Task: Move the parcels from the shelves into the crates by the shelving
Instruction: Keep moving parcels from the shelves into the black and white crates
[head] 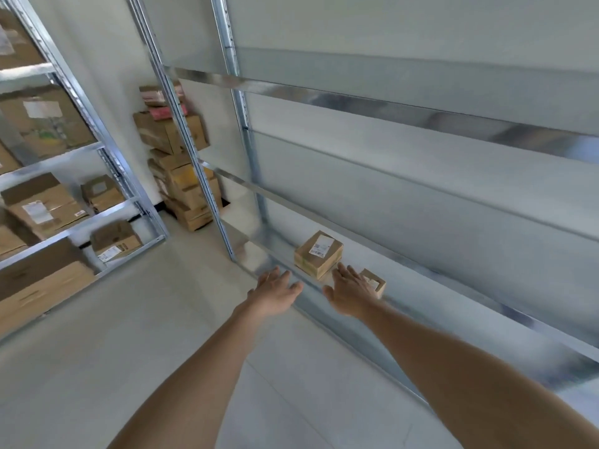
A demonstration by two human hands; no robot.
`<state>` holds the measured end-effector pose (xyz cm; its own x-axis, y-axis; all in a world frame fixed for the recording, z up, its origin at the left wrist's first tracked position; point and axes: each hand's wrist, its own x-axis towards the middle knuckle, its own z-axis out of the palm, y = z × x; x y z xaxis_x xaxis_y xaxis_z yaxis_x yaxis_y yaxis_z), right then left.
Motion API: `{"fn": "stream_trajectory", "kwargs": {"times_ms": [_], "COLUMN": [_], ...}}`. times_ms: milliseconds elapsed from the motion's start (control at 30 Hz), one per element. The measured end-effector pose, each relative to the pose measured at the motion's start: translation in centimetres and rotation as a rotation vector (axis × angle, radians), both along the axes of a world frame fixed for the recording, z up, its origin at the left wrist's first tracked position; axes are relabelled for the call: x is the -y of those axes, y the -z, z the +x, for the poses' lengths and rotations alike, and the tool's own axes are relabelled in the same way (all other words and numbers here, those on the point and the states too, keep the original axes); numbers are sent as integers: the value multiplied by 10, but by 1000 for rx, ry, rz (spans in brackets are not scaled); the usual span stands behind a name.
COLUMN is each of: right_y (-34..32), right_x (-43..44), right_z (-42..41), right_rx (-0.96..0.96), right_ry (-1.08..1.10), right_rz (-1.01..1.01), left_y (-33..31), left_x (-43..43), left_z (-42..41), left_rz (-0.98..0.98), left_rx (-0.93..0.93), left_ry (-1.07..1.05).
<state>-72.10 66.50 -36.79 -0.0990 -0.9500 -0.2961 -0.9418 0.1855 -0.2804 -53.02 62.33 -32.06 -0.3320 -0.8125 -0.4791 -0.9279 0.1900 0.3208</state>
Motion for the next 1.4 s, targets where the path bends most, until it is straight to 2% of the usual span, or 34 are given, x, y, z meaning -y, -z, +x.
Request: {"fn": "stream_trajectory", "kwargs": {"times_ms": [367, 600, 867, 1100, 1400], "right_y": [22, 54, 91, 127, 211], "right_x": [102, 158, 235, 262, 312], "right_z": [48, 34, 4, -12, -28], "right_rx": [105, 222, 556, 868, 1032], "right_ry": [254, 410, 744, 1068, 1294], "right_rz": [48, 49, 98, 37, -89], "left_y": [30, 39, 89, 127, 233], "left_x": [155, 217, 305, 359, 444], "left_z": [34, 13, -21, -44, -84], "left_rz": [41, 138, 337, 469, 560], "left_rx": [4, -138, -209, -278, -279], "left_ry": [173, 186, 88, -29, -65]}}
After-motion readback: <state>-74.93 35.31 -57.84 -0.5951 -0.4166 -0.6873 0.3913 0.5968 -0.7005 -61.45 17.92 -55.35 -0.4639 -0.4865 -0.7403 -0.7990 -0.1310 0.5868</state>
